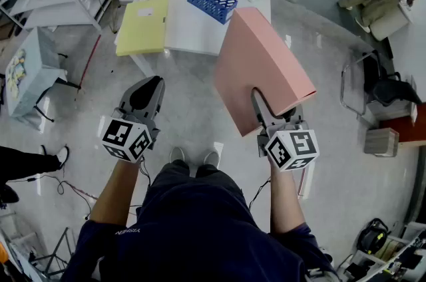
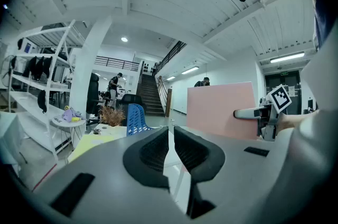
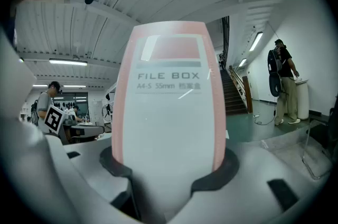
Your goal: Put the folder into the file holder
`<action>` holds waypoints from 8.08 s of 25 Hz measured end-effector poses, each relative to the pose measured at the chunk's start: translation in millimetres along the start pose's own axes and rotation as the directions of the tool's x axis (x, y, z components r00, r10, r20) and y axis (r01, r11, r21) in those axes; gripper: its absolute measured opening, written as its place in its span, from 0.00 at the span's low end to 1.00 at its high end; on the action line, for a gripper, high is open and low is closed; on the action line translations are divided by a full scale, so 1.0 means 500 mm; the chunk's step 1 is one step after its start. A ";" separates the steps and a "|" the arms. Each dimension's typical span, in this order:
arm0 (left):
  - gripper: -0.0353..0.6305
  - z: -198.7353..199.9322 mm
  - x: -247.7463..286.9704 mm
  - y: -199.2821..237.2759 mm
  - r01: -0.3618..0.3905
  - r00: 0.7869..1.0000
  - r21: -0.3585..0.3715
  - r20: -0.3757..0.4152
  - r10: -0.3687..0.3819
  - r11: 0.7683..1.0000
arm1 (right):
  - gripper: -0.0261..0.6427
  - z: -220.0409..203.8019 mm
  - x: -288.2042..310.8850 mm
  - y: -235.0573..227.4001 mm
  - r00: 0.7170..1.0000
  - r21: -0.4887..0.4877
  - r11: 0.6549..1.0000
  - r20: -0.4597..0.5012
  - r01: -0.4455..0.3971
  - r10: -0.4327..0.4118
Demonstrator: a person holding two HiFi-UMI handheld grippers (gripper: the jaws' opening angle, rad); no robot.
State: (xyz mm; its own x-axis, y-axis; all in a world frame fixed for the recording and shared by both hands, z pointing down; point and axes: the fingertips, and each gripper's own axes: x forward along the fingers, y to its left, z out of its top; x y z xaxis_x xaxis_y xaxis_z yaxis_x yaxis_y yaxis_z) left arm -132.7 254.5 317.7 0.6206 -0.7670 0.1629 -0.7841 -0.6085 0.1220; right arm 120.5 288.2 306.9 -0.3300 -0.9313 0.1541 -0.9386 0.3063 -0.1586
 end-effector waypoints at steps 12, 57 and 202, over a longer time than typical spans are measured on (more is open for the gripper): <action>0.14 -0.008 -0.004 -0.008 -0.007 1.000 -0.004 -0.008 0.007 1.000 | 0.46 -0.008 -0.004 -0.018 1.000 0.041 0.999 0.010 0.022 -0.022; 0.14 -0.006 0.094 -0.034 -0.041 0.999 -0.004 0.013 0.042 0.999 | 0.46 -0.010 0.040 -0.106 1.000 0.023 0.999 -0.010 -0.027 0.027; 0.14 0.064 0.774 0.467 -0.182 0.977 -0.045 -0.117 0.176 0.982 | 0.45 0.213 0.947 -0.285 0.895 -0.133 0.887 0.003 -0.443 0.447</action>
State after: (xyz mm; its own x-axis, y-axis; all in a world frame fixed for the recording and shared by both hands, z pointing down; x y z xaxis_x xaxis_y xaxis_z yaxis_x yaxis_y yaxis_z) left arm -75.4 -190.6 378.0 0.4683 -0.8328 0.2953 -0.8833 -0.4493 0.1339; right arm 108.7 -217.2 298.5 -0.7143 -0.6969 0.0637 -0.6997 0.7100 -0.0794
